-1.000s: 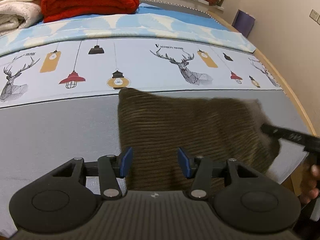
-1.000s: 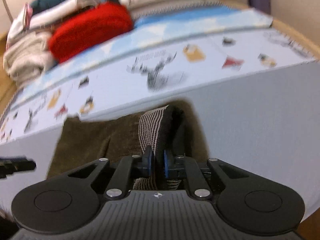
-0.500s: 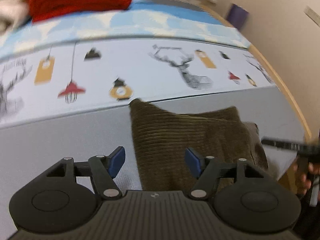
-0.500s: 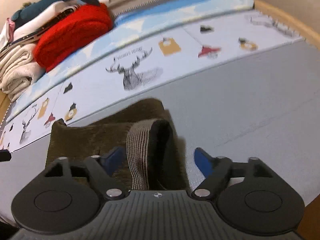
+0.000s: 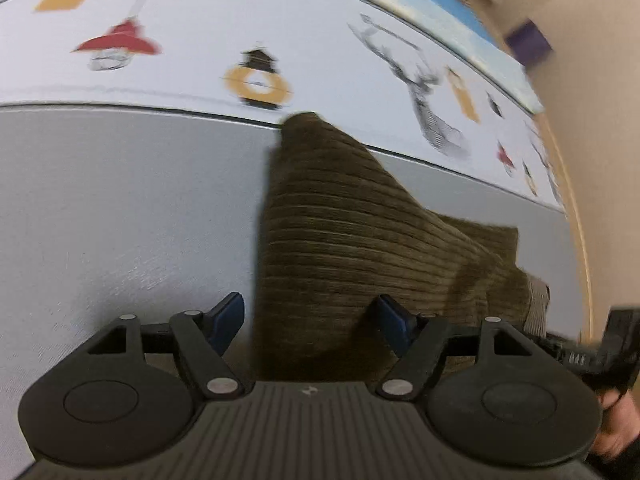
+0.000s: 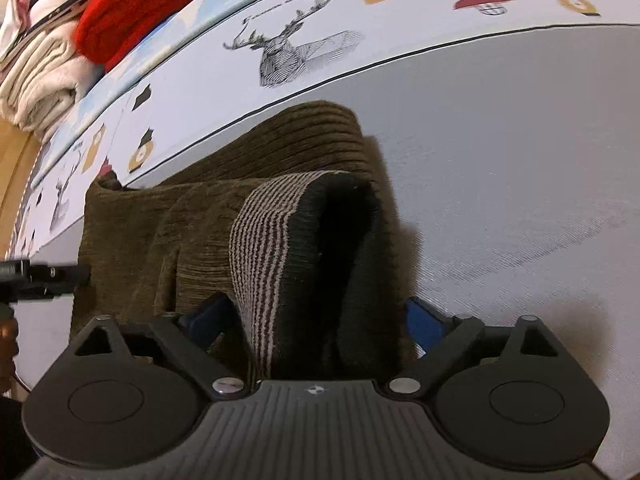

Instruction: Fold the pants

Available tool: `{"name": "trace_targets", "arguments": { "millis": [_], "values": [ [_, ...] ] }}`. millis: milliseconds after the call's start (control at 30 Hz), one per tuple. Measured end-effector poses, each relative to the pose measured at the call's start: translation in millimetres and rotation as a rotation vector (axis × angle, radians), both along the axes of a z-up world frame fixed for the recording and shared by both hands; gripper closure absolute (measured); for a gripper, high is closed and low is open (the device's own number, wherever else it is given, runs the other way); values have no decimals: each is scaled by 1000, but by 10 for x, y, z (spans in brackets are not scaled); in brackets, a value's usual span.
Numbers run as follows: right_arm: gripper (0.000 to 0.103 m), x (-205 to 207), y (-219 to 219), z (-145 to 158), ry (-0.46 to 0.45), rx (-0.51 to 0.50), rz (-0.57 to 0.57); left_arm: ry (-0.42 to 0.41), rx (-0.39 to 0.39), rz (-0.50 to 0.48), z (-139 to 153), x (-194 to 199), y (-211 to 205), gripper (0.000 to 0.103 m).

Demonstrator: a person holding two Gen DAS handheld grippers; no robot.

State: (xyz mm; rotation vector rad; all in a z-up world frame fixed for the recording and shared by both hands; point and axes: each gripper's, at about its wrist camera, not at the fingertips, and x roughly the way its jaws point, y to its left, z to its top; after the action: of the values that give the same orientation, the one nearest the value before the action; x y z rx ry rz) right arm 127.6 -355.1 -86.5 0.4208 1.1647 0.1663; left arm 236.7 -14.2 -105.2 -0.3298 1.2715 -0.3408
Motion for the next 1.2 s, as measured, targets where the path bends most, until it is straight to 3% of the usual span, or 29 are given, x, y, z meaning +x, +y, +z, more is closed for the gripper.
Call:
{"name": "trace_targets", "arguments": {
  "millis": [100,167,300,333,567,700,800,867,933,1033,1100,1167,1200],
  "values": [
    [17,-7,3,22,-19,-1,15,8,-13,-36,-65,52,-81,27],
    [30,-18,28,63,-49,-17,29,-5,1,-52,-88,74,-99,33],
    [48,-55,95,188,-123,-43,31,-55,22,-76,16,43,-98,68],
    [53,-51,79,234,-140,-31,24,-91,27,-83,110,31,-83,71],
    [57,212,333,602,-377,74,66,-390,90,10,681,-7,323,72],
    [57,501,638,743,-463,108,95,-463,93,114,822,47,654,71],
    [53,739,846,726,-465,91,82,-494,137,172,839,85,832,61],
    [39,888,987,624,-410,16,48,-488,209,215,815,74,911,61],
    [38,982,1092,517,-343,-92,12,-443,224,198,765,60,940,61],
    [40,993,1165,514,-321,-78,37,-420,204,109,750,-25,851,61],
    [39,974,1245,493,-310,-125,92,-390,215,20,669,-63,782,60],
    [40,969,1334,339,-238,-239,148,-241,282,-70,370,-42,690,57],
    [40,961,1342,295,-228,-263,158,-177,335,-87,231,-57,659,47]
  ]
}}
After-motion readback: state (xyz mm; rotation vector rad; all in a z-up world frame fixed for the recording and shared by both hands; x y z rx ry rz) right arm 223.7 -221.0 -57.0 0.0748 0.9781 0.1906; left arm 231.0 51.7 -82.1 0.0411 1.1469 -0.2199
